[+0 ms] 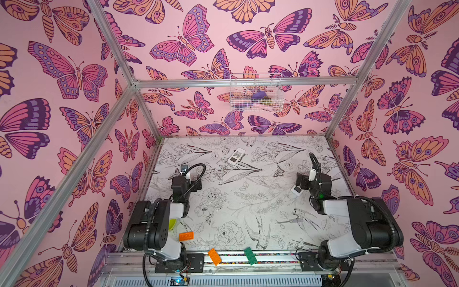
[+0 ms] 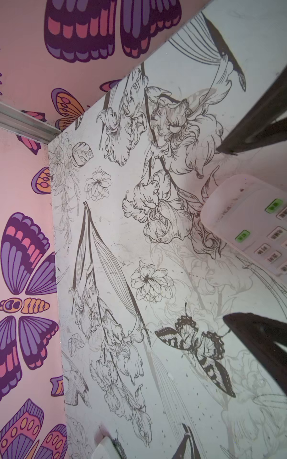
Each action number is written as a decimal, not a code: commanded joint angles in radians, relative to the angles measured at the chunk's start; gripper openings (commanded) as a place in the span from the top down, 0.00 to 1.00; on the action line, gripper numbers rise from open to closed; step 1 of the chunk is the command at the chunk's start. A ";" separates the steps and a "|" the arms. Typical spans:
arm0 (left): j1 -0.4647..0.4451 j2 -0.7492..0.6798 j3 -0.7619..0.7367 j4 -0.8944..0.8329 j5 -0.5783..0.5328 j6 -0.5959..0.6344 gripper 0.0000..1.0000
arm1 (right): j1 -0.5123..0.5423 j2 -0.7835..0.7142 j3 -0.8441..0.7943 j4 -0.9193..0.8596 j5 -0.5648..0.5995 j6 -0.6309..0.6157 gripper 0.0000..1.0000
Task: Unload the batteries from the remote control
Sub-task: 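Lower the right gripper over the white remote nearest it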
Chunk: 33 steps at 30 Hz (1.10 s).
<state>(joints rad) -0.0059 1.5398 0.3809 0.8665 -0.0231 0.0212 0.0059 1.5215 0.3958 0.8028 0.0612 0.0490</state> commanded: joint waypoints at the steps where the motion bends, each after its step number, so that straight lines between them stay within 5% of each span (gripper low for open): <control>1: 0.004 0.013 -0.013 0.052 0.002 0.010 0.00 | -0.011 -0.014 0.005 0.010 -0.036 -0.001 0.01; 33: -0.006 0.010 -0.013 0.048 -0.017 0.009 0.00 | -0.011 -0.014 0.008 0.007 -0.035 -0.001 0.01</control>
<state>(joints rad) -0.0078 1.5471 0.3798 0.8970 -0.0273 0.0246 0.0017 1.5215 0.3958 0.8028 0.0353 0.0486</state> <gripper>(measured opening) 0.995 0.992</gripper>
